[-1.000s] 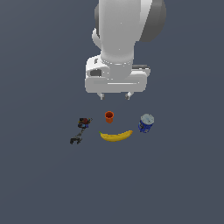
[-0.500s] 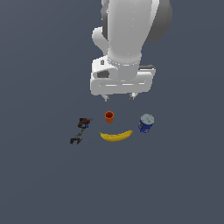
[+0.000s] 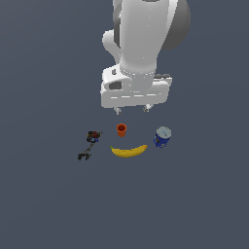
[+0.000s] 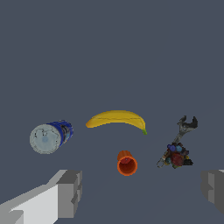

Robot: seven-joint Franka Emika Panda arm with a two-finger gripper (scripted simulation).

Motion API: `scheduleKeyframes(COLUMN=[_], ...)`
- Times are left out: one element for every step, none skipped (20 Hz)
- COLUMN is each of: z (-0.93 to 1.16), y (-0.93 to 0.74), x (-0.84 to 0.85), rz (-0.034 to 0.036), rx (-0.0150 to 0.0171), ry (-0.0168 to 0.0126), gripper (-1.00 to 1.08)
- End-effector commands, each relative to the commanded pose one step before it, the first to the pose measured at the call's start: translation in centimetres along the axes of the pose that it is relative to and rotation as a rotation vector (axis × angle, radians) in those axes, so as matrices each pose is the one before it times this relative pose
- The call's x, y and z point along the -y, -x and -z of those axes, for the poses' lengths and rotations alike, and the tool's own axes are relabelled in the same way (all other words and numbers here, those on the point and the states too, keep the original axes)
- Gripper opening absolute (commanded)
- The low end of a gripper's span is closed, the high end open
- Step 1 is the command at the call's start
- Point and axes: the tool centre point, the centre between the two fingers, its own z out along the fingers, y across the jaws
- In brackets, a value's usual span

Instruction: Pick up a designated object from a clutter of objects.

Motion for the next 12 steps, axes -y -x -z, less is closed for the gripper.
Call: scheduleKeyframes(z=[-0.418,-0.209,-0.228,-0.247,-0.268,-0.289,-0.31,-0.332,-0.354,-0.376,-0.398,-0.42], y=[-0.129,-0.063,-0.066,-0.071,-0.077,-0.081,-0.083,-0.086,-0.088,-0.089,-0.09,-0.09], x=[-0.03,-0.024,-0.029,-0.031,-0.031,-0.034,-0.037,-0.04,-0.044,-0.046,-0.049,-0.052], rz=[0.02517,0.01274,0.0138,0.01502,0.01642,0.01769,0.01895,0.02024,0.02157,0.02292,0.02426,0.02559], rx=[-0.0001,-0.00019,-0.0002,-0.00021,-0.00023,-0.00025,-0.00026,-0.00027,-0.00028,-0.00029,-0.00031,-0.00032], ry=[0.00112,0.0005,0.00051,0.00056,0.00061,0.00065,0.00067,0.00068,0.0007,0.00071,0.00071,0.00071], gripper=[1.0,1.0,1.0,1.0,1.0,1.0,1.0,1.0,1.0,1.0,1.0,1.0])
